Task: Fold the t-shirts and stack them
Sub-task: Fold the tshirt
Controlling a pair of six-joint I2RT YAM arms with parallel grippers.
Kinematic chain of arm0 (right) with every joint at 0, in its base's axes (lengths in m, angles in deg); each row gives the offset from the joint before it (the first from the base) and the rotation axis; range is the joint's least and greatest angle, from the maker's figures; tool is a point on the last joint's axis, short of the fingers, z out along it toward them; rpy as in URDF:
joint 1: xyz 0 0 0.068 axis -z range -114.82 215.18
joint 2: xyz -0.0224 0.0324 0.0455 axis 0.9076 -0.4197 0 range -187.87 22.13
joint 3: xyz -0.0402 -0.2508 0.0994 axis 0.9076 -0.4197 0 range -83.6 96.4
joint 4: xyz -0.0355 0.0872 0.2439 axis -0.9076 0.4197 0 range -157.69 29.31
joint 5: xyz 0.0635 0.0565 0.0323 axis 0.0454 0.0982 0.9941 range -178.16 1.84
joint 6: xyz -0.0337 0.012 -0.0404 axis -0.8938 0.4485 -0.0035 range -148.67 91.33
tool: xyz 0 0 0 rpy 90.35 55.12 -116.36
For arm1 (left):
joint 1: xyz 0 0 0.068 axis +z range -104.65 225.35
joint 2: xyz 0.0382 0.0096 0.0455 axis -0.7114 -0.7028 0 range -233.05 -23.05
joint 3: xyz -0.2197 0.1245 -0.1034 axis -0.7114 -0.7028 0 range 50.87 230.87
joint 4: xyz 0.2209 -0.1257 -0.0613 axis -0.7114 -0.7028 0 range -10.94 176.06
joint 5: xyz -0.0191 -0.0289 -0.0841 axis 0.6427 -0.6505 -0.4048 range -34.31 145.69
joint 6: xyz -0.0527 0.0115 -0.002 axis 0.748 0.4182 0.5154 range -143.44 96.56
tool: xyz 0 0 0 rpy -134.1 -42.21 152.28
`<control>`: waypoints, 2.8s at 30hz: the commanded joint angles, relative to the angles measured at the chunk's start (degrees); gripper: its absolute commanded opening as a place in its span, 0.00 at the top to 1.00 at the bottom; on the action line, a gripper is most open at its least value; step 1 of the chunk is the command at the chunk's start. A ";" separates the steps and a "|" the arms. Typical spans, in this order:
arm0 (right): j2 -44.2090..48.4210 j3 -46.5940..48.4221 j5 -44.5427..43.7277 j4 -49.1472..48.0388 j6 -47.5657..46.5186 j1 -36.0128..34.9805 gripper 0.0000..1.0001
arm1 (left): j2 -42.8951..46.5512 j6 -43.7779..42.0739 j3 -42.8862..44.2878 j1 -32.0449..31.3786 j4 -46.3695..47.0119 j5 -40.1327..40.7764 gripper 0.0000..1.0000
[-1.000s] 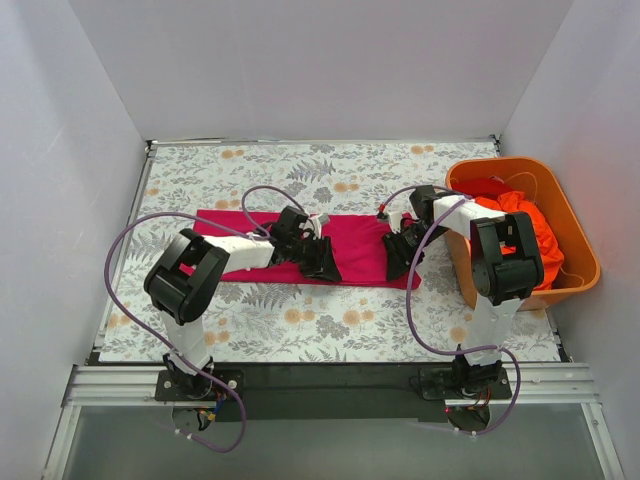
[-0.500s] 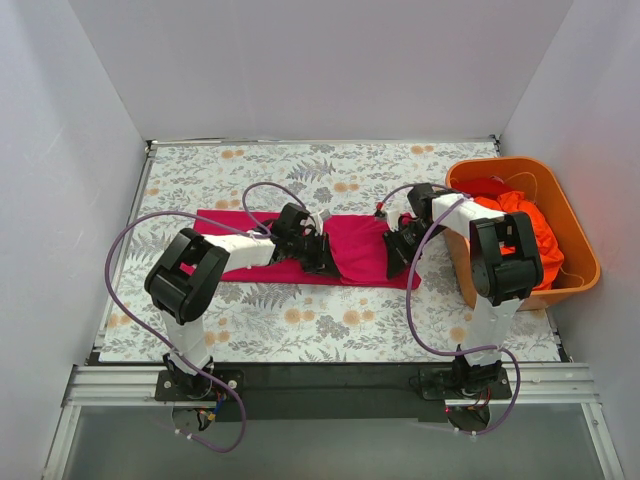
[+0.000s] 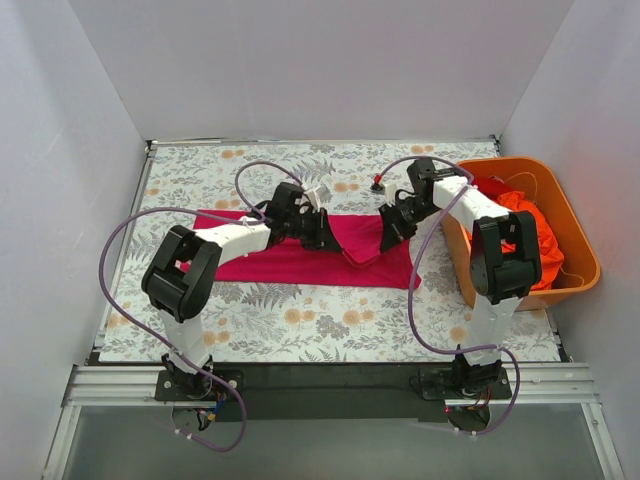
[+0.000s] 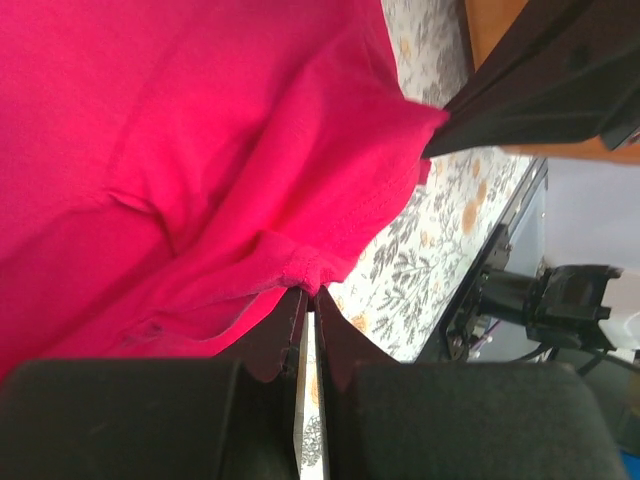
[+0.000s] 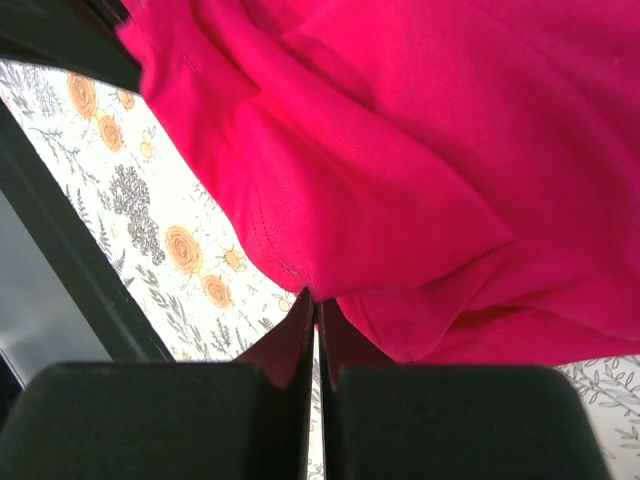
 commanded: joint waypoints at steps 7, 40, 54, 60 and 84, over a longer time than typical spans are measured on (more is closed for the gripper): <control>-5.63 7.05 0.45 2.12 -1.15 -0.22 0.99 | -2.31 0.86 3.78 5.70 0.08 -2.55 1.00; 7.90 -0.32 -15.28 2.82 -2.29 -6.44 0.69 | 2.19 -34.53 14.14 22.93 -33.36 4.64 0.66; -4.13 -0.24 -30.30 -5.34 -5.62 -11.91 0.76 | -5.03 -52.05 13.27 28.38 -35.08 26.79 0.71; -13.97 7.38 -39.08 -10.27 -9.23 -9.98 0.82 | -2.84 -53.10 8.01 31.81 -37.18 28.03 0.75; -7.05 25.43 -38.58 -23.55 -4.85 -7.08 0.48 | 11.94 -65.40 3.69 14.34 -38.33 24.23 0.70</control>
